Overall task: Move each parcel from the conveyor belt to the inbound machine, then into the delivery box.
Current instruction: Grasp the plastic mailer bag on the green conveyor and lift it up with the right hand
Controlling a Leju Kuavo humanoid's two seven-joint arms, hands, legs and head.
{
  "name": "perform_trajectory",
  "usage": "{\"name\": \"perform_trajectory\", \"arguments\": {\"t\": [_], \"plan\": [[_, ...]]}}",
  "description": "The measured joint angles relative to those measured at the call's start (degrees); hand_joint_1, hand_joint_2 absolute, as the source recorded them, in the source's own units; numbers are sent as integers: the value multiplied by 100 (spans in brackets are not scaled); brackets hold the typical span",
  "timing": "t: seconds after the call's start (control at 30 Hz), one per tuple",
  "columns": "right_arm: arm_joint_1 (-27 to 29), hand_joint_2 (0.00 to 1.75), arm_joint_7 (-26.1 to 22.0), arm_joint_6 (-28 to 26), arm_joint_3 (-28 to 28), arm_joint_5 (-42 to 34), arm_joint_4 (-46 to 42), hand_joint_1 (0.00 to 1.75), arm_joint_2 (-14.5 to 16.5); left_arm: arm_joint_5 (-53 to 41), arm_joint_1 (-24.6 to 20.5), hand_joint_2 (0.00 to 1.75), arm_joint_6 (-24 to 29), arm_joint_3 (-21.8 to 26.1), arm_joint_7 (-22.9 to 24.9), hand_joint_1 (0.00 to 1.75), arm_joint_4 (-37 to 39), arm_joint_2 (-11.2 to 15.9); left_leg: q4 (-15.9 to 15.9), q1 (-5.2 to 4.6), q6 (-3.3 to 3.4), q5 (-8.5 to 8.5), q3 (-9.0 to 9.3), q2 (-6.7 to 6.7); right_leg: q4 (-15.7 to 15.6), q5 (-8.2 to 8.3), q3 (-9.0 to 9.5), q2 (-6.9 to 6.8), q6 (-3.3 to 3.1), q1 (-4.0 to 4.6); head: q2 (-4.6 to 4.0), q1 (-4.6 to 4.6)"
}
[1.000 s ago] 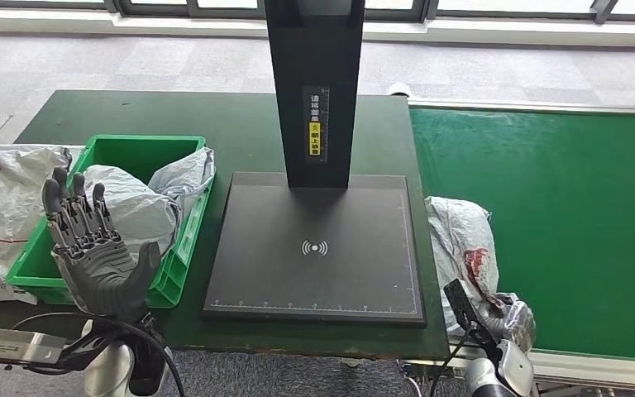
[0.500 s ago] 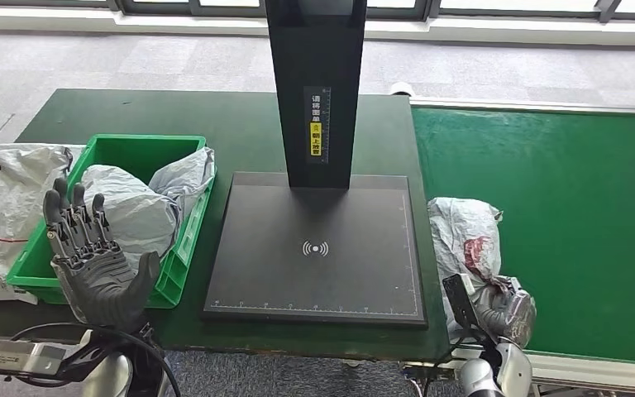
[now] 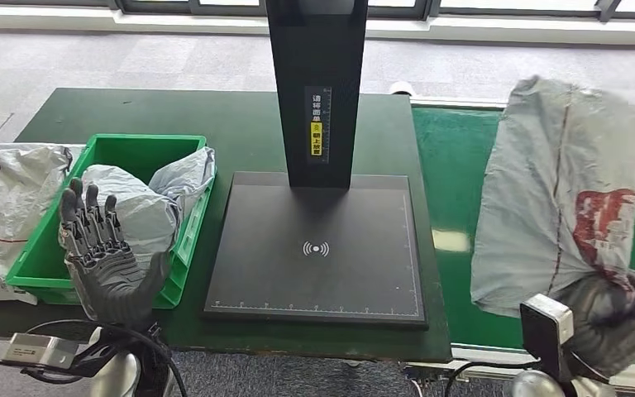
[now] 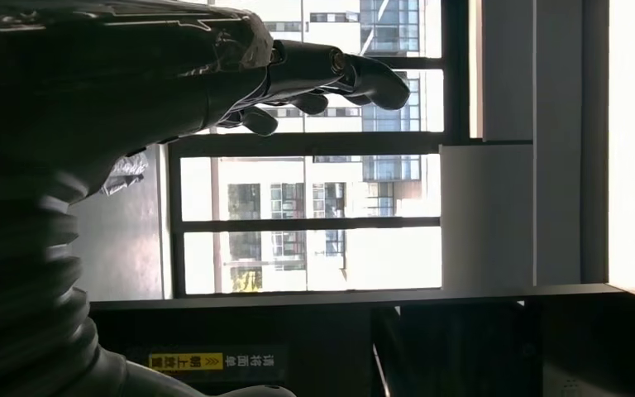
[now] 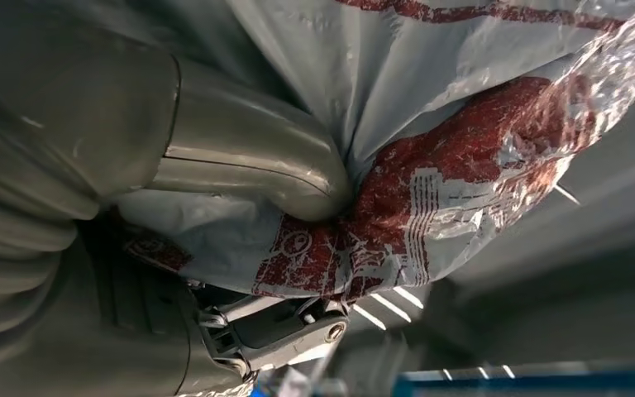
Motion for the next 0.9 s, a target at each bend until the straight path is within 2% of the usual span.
{"name": "perform_trajectory", "arguments": {"t": [0.17,0.37,0.57,0.7,0.8,0.9], "plan": [[211,175,-91,4,127,-102,-1106,175,17,2,-28,175,-13,-44,1,0,126,3,0,-1,2,-2,4,5,0,0,2,9,1,-1,0,1],[356,175,-92,10,260,-38,-1720,175,34,15,-44,175,-36,-48,1,0,222,3,0,-1,2,-1,6,6,0,0,5,12,0,-1,0,1],[481,175,114,20,1010,842,-1975,175,48,25,-114,175,-113,-50,1,0,328,4,-1,1,1,-1,9,16,0,-1,6,19,-1,4,0,1],[493,175,240,24,1725,1423,-1685,175,49,26,-163,175,-157,-50,1,0,398,5,-3,5,0,-1,11,20,0,-1,7,26,-2,6,0,-1],[358,175,548,33,2163,1849,-999,175,37,26,-169,175,-165,-51,1,0,431,5,-3,7,0,0,15,23,0,0,9,28,-3,6,0,-1],[194,175,536,43,2526,1625,-169,175,14,26,-173,175,-167,-55,1,0,456,5,-3,7,-1,1,17,21,0,0,15,25,-2,7,0,0]]}}
